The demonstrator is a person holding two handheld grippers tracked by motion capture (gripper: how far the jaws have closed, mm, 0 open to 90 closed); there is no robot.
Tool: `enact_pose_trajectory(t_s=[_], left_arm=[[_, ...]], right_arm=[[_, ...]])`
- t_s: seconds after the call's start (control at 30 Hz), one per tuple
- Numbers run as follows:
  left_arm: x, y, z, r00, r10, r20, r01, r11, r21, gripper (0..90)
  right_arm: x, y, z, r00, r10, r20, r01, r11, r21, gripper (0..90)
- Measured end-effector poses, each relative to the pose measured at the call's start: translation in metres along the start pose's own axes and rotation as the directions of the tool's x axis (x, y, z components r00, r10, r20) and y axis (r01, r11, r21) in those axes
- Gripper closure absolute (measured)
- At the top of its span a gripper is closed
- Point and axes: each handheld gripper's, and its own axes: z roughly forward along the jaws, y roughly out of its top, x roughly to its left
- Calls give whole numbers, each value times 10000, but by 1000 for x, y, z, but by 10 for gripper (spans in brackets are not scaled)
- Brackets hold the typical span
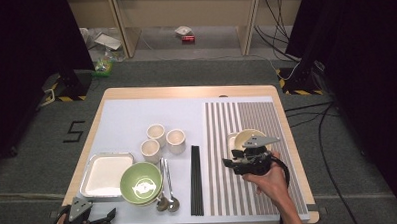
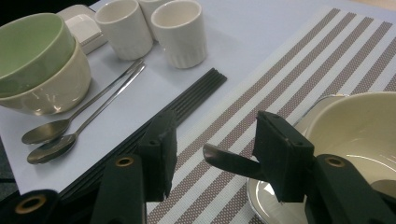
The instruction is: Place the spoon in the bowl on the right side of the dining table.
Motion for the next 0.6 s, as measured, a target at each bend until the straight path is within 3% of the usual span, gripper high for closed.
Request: enact_pose_trajectory(t_s=[0.4,0.6], left_arm=[[0,0,0,10000,-3,-12,3,10000,-2,125],[0,0,0,10000,-5,-12,5,10000,-8,125]], right_arm=[[2,-15,-24,9999,-140,-84,138,9996,-249,519],[1,-20,-32,9996,-207,167,208,9997,-81,520]])
